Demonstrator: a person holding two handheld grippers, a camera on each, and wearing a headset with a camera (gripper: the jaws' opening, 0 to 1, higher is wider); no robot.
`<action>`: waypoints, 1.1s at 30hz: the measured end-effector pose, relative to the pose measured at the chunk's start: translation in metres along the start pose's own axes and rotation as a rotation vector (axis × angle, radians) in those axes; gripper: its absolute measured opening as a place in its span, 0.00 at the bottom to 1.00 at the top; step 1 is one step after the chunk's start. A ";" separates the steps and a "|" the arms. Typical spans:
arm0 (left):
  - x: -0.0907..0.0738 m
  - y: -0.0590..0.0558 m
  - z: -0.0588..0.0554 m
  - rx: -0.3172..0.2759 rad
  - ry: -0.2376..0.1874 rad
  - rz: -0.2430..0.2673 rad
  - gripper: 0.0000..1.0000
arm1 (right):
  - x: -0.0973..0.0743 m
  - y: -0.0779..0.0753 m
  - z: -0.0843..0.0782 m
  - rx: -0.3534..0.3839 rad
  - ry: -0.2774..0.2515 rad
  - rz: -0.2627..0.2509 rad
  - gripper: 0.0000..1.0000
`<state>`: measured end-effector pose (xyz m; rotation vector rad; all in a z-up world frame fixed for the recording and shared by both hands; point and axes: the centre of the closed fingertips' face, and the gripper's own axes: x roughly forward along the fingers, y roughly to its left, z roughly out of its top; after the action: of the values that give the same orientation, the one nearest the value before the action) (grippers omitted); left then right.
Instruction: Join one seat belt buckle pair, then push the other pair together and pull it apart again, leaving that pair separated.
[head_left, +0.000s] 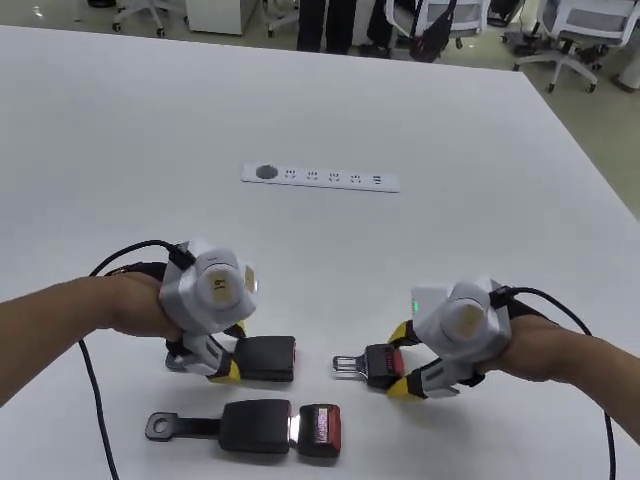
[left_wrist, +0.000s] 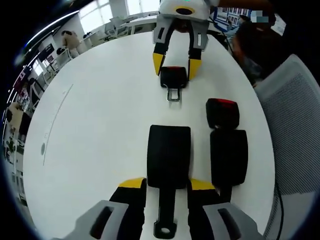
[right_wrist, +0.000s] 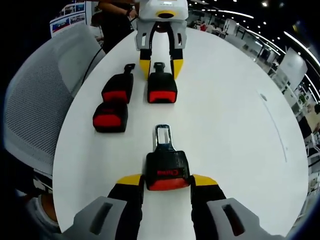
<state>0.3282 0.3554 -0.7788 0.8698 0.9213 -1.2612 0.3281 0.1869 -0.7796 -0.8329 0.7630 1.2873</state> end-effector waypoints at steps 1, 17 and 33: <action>0.000 0.000 -0.001 0.001 0.002 0.000 0.32 | 0.000 -0.001 0.000 -0.005 0.001 -0.007 0.32; 0.002 0.000 -0.001 0.001 -0.001 -0.018 0.31 | 0.000 -0.001 -0.002 -0.003 0.004 -0.001 0.31; 0.004 0.001 -0.002 -0.004 0.008 -0.021 0.31 | 0.002 0.001 0.007 -0.005 0.008 0.010 0.31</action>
<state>0.3288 0.3560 -0.7833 0.8647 0.9410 -1.2740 0.3276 0.1940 -0.7781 -0.8401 0.7713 1.2955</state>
